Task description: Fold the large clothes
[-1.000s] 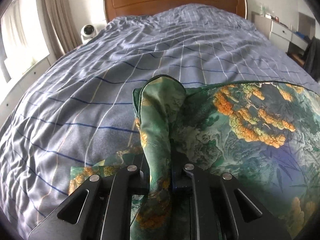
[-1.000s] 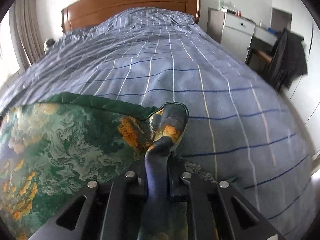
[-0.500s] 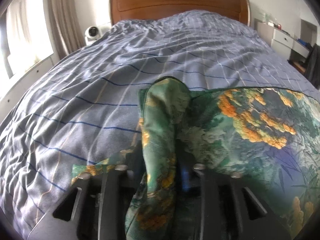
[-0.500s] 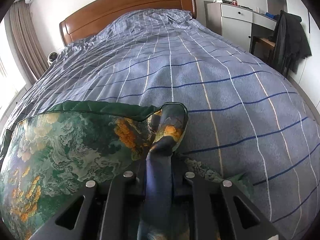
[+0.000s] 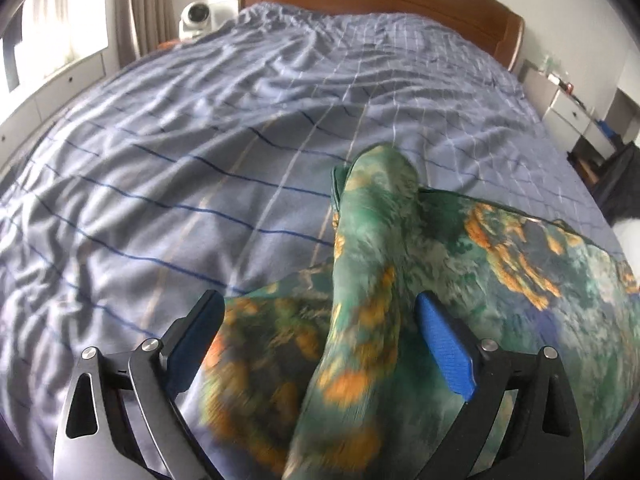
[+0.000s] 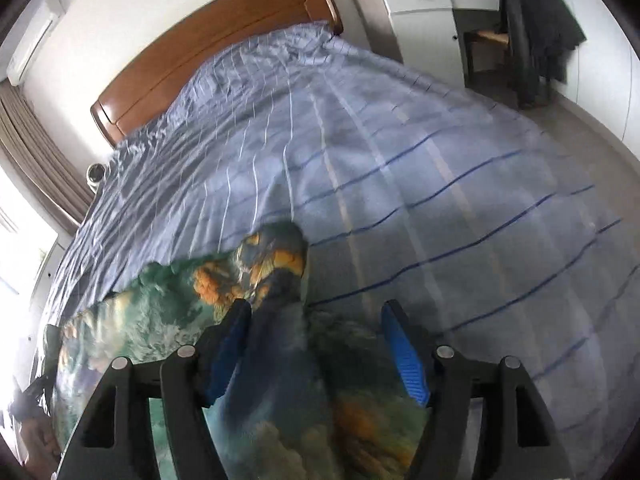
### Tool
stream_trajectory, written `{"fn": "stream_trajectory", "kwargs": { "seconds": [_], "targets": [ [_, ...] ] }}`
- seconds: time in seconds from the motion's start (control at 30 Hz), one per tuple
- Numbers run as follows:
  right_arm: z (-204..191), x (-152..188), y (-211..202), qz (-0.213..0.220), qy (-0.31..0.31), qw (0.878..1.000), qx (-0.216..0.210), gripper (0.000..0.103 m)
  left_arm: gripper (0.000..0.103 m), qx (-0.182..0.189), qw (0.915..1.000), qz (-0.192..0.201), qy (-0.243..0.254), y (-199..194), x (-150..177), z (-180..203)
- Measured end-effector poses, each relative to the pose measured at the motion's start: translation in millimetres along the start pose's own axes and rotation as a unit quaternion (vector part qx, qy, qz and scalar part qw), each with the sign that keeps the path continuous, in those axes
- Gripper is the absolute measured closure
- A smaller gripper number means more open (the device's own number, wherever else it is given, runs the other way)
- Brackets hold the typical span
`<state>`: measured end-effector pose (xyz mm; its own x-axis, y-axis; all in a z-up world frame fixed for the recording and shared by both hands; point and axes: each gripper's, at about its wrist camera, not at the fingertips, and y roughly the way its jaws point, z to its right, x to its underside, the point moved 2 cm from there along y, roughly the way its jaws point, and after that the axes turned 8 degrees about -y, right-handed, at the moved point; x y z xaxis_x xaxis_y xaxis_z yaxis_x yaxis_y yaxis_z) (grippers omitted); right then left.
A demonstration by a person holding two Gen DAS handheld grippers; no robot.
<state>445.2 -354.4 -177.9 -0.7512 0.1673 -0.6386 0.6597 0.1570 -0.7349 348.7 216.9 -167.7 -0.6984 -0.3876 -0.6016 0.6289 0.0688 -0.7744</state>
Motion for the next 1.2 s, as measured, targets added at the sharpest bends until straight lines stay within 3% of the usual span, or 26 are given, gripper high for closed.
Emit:
{"fn": "stream_trajectory", "kwargs": {
  "seconds": [0.2, 0.43, 0.7, 0.83, 0.93, 1.0, 1.2],
  "targets": [
    [-19.8, -1.7, -77.3, 0.052, -0.083, 0.995, -0.004, 0.034, 0.005, 0.023, 0.9988, 0.035, 0.025, -65.4, 28.3, -7.1],
    [-59.9, 53.0, -121.4, 0.030, -0.150, 0.986, -0.060, 0.034, 0.004, 0.038, 0.9973, 0.050, 0.039, -105.8, 67.3, -1.4],
    [-90.7, 113.5, -126.9, 0.000, -0.178, 0.981, -0.081, 0.034, 0.004, 0.080, 0.9908, 0.017, 0.108, -111.2, 92.3, 59.7],
    [-96.3, 125.8, -136.3, 0.003, -0.169, 0.981, -0.095, 0.034, 0.004, 0.118, 0.9802, -0.007, 0.159, -110.2, 103.9, 109.6],
    [-100.2, 133.4, -149.1, 0.013, -0.166, 0.981, -0.103, 0.034, 0.004, 0.145, 0.9673, -0.037, 0.204, -98.2, 112.6, 149.8],
    [-101.9, 138.7, -158.7, 0.017, -0.164, 0.981, -0.106, 0.034, 0.004, 0.147, 0.9635, -0.051, 0.218, -87.2, 116.6, 165.0],
    [-102.2, 150.6, -197.8, 0.051, -0.169, 0.979, -0.105, 0.034, 0.004, 0.139, 0.9673, -0.071, 0.200, -48.7, 90.2, 198.1]
  ]
}}
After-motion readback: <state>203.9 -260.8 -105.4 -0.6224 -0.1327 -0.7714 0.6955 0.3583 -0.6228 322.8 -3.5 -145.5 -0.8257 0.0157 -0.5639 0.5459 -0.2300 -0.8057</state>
